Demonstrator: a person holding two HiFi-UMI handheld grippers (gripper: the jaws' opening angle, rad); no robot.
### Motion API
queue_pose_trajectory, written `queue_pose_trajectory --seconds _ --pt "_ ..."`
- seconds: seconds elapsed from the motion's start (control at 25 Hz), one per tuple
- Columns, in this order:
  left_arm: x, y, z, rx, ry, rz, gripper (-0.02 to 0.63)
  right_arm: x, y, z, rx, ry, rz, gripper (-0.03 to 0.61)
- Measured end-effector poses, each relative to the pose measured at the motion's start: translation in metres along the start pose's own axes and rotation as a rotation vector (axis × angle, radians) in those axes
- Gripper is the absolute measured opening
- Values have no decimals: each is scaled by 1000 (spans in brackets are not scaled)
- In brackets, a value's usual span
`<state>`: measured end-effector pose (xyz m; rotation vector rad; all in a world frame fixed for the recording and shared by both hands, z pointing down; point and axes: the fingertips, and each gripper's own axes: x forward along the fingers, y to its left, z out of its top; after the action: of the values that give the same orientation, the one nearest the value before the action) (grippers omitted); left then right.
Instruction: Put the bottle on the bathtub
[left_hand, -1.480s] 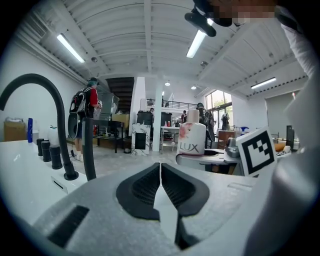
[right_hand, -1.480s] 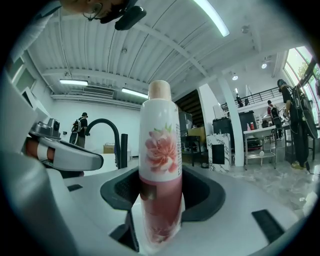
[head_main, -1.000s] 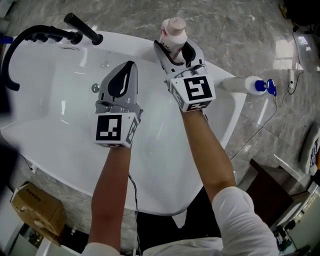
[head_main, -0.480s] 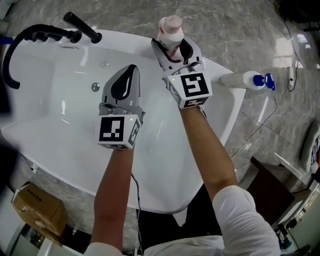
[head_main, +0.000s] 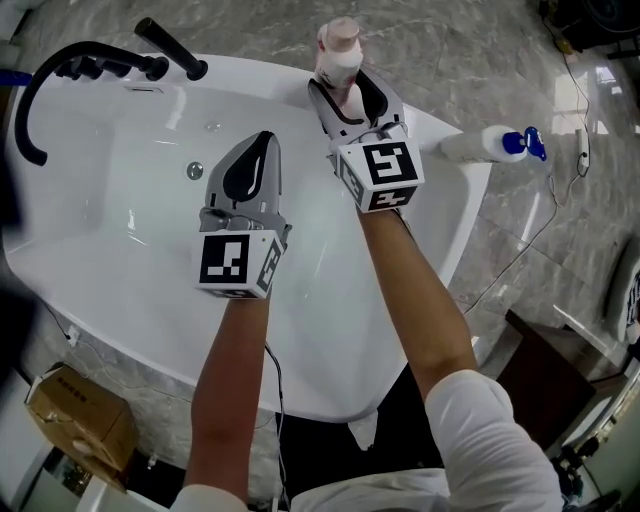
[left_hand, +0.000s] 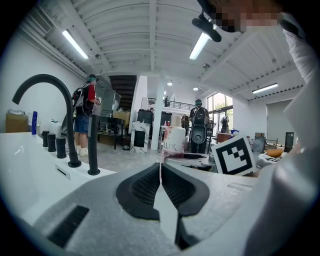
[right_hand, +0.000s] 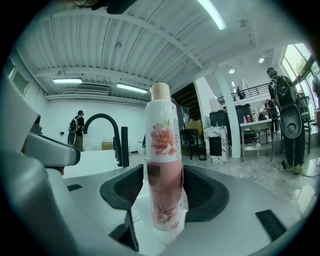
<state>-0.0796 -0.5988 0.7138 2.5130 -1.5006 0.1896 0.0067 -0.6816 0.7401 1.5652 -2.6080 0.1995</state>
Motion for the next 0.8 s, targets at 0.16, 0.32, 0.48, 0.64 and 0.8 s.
queue_pose_trajectory --seconds 0.16,0.32,0.48,0.64,0.8 --pt "-9 -5 -4 -4 10 3 25 -15 6 -8 13 17 -6 232" --pt "-19 -17 -8 -5 21 -1 25 -34 10 -12 28 35 -12 232" --pt "-32 -30 -12 -15 36 10 25 -62 10 -14 59 61 -24 232" --pt "-48 -43 -12 -31 42 34 23 -99 22 -4 31 74 11 223" --pt "-69 -71 0 -37 51 50 25 -142 45 29 8 59 70 154"
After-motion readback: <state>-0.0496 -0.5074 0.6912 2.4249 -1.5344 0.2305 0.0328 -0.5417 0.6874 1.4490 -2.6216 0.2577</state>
